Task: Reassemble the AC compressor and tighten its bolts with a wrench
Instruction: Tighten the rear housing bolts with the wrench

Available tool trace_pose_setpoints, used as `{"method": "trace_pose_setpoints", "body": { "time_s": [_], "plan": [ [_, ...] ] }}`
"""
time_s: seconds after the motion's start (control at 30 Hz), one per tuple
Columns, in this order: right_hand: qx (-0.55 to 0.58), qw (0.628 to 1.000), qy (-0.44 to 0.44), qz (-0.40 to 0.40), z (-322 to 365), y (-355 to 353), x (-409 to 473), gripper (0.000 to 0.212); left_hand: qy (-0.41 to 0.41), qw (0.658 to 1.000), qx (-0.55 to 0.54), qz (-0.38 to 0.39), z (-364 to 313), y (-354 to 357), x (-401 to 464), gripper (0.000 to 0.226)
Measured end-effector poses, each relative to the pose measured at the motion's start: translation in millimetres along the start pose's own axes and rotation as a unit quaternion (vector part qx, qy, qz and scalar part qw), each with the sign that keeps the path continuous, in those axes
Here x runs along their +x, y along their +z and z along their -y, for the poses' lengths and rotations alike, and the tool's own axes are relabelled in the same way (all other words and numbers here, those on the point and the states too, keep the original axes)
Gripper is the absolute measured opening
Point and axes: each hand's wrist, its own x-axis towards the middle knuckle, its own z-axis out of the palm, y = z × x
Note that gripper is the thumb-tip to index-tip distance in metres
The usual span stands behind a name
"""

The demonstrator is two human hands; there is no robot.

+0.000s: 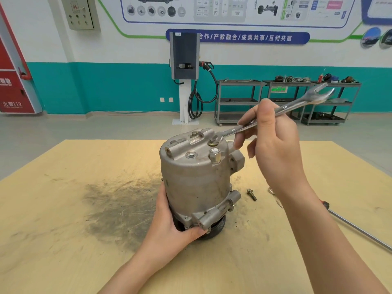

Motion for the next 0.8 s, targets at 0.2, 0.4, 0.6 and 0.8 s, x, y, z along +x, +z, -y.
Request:
{"method": "trace_pose_setpoints", "body": {
  "time_s": [0.2,0.4,0.6,0.8],
  "plan": [
    [0.081,0.991,0.108,0.005,-14.7,-1.0,3.3,0.042,0.007,1.000,0.001,0.001,-1.2,-0.2,-0.3,0.124],
    [0.109,0.987,0.120,0.013,-19.5,-0.8,4.0,0.044,0.015,1.000,0.004,0.004,-1.4,-0.7,0.2,0.124],
    [0.100,0.991,0.089,0.022,-17.9,0.3,2.5,0.043,0.017,1.000,0.004,0.004,-0.2,-1.1,0.1,0.122],
    [0.097,0.991,0.085,0.033,-15.1,-0.2,2.7,0.043,0.007,1.000,0.003,0.005,0.7,-0.9,0.5,0.125]
  ]
}}
